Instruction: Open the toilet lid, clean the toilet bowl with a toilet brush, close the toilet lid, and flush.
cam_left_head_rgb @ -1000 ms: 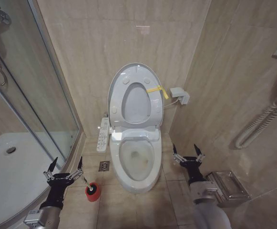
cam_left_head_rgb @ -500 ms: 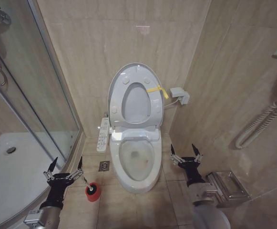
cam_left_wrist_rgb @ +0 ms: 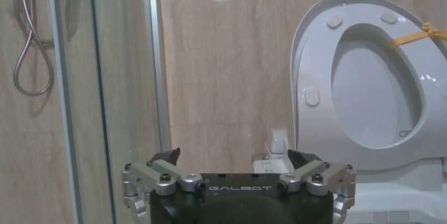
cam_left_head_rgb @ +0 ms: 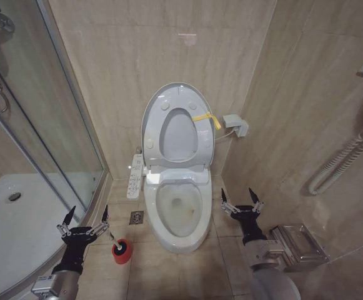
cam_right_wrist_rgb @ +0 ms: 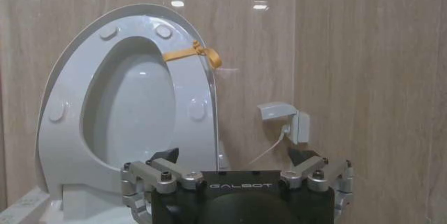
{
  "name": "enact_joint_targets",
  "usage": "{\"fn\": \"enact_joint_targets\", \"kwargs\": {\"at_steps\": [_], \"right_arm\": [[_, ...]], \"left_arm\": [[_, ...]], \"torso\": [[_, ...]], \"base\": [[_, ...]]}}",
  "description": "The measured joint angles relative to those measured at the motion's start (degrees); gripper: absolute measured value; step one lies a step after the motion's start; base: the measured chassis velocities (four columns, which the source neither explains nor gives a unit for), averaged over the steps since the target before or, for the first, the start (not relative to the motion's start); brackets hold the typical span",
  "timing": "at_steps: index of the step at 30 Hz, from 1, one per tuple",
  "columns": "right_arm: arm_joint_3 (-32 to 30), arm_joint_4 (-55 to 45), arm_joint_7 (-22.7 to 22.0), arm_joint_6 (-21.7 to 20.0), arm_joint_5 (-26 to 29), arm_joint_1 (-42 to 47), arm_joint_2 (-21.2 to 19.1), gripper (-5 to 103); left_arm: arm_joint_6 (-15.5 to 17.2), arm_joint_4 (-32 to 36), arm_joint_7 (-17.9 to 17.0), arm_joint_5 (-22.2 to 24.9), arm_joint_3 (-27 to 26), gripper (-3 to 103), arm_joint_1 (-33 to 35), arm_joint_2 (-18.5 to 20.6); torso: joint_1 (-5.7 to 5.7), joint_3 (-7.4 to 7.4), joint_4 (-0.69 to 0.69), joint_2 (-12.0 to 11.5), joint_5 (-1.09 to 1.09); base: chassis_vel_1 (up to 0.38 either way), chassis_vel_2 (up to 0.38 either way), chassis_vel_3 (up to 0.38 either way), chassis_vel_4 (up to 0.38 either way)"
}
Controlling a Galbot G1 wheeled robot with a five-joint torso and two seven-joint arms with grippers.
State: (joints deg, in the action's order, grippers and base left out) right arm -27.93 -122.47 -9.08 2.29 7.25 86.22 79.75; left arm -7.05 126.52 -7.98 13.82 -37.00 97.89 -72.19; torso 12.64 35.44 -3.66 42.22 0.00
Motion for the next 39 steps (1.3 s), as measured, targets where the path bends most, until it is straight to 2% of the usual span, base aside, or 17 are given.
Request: {"fn": "enact_joint_targets", "kwargs": {"at_steps": [39], "right_arm": [[-0.3, -0.4, 0.8, -0.4, 0.8, 0.2, 0.2, 100]], "left_arm": [[0.0, 0.0, 0.0, 0.0, 0.0, 100, 0.0, 0.0]], "torso": [[0.0, 0.0, 0.0, 0.0, 0.0]], "base": [[0.0, 0.0, 0.0, 0.0]]}}
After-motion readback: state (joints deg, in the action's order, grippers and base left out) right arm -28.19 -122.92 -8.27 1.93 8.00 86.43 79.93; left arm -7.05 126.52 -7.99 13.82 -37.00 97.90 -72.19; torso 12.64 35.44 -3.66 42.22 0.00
